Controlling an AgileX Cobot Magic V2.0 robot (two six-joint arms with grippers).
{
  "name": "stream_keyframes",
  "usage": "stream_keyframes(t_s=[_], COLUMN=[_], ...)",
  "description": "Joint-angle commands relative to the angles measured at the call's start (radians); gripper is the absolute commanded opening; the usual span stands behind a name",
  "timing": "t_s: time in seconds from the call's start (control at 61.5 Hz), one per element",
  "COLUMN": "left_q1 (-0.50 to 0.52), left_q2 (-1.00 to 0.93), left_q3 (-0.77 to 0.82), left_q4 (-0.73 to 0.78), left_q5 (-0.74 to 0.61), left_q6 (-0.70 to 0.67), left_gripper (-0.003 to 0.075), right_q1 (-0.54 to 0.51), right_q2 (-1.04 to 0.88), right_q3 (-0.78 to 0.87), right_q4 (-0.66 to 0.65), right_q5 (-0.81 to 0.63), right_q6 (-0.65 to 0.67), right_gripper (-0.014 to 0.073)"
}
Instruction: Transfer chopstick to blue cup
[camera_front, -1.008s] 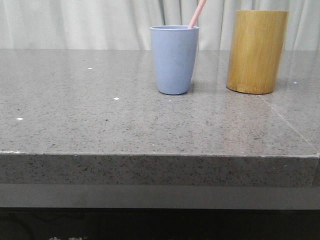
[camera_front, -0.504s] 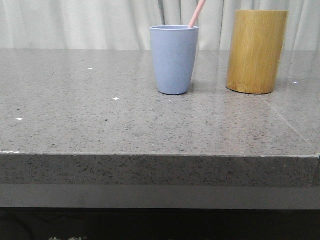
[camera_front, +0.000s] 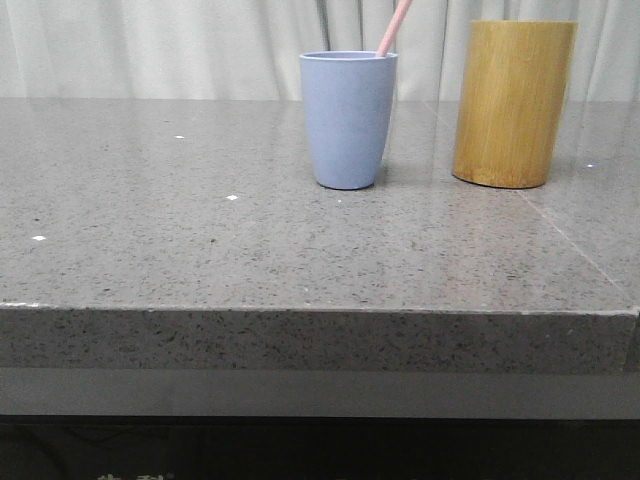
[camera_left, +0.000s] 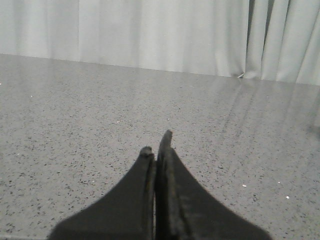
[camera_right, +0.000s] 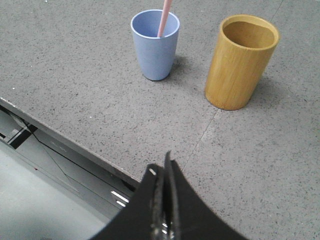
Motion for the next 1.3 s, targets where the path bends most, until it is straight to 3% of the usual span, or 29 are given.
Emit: stream_keyframes(t_s=[0.0, 0.991, 1.121, 1.284], left_q1=[-0.014, -0.014, -0.014, -0.014], left_q2=[-0.025, -0.025, -0.025, -0.025], left_q3=[0.013, 0.013, 0.013, 0.013], left_q4=[0.001, 0.001, 0.001, 0.001], left_q5=[-0.084, -0.084, -0.084, -0.084], left_q6=[-0.014, -0.014, -0.014, -0.014], left_gripper=[-0.0019, -0.0019, -0.0019, -0.0019], right_q1=[-0.004, -0.011, -0.109, -0.231], right_q2=[0.002, -0.022, -0.106, -0.283], right_q3=[-0.021, 0.002, 0.14, 0.446], right_q4=[-0.001, -0.013, -0.025, -0.031], right_q5=[-0.073, -0.089, -0.268, -0.627], right_q6=[-0.003, -0.003, -0.003, -0.003], right_gripper=[-0.0067, -0.0067, -0.0067, -0.0067])
